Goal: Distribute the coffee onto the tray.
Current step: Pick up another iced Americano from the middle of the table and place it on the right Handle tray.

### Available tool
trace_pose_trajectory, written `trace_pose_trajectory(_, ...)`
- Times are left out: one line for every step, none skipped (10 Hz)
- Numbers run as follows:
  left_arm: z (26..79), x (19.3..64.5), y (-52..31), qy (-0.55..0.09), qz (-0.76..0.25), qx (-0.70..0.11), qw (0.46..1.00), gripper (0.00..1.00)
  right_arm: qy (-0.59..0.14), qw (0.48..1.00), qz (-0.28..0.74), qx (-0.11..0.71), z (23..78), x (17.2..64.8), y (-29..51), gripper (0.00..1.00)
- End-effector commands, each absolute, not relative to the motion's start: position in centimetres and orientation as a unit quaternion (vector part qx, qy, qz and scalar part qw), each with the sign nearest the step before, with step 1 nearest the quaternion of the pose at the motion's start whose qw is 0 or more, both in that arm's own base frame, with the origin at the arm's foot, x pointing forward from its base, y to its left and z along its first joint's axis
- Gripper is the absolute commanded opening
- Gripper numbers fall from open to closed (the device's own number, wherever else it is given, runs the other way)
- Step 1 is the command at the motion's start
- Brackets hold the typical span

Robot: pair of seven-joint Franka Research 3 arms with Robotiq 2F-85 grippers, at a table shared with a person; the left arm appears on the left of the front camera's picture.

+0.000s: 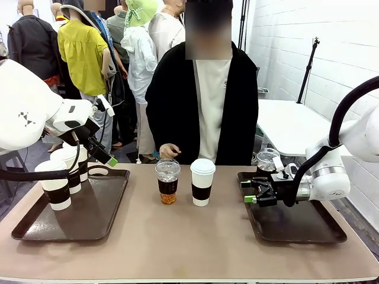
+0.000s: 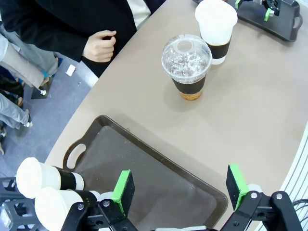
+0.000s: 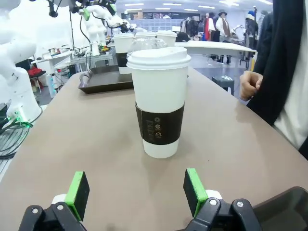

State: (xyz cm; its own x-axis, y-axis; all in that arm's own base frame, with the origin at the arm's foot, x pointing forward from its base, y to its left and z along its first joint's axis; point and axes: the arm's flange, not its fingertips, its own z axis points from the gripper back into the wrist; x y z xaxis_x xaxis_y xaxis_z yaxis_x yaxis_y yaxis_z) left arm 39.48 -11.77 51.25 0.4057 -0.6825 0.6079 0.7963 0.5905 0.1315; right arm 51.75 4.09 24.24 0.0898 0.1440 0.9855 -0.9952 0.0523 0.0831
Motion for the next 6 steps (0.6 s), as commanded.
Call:
trace_pose_trajectory(51.05,39.54,-11.62,-0.316,-0.442,-0.099,0.833,1.00,-0.462,0.556,0.508,0.468,24.03,52.54,3.90,1.00)
trace_pose_trajectory(51.05,39.54,-11.62,-0.316,-0.442,-0.099,0.833,1.00,-0.462,0.560,0.505,0.467,24.00,52.59,3.92,1.00)
trace_pose_trajectory(51.05,39.54,-11.62,-0.316,-0.442,-0.099,0.833,1.00,-0.461,0.566,0.503,0.462,24.11,52.49,3.92,1.00)
trace_pose_trajectory(51.05,39.54,-11.62,-0.316,-0.442,-0.099,0.833,1.00,-0.462,0.571,0.502,0.456,24.20,52.27,3.88,1.00)
trace_pose_trajectory(51.05,39.54,-11.62,-0.316,-0.442,-0.099,0.833,1.00,-0.455,0.565,0.505,0.468,24.21,52.53,3.83,1.00)
trace_pose_trajectory(51.05,39.54,-11.62,-0.316,-0.442,-0.099,0.833,1.00,-0.455,0.565,0.505,0.468,24.21,52.53,3.83,1.00)
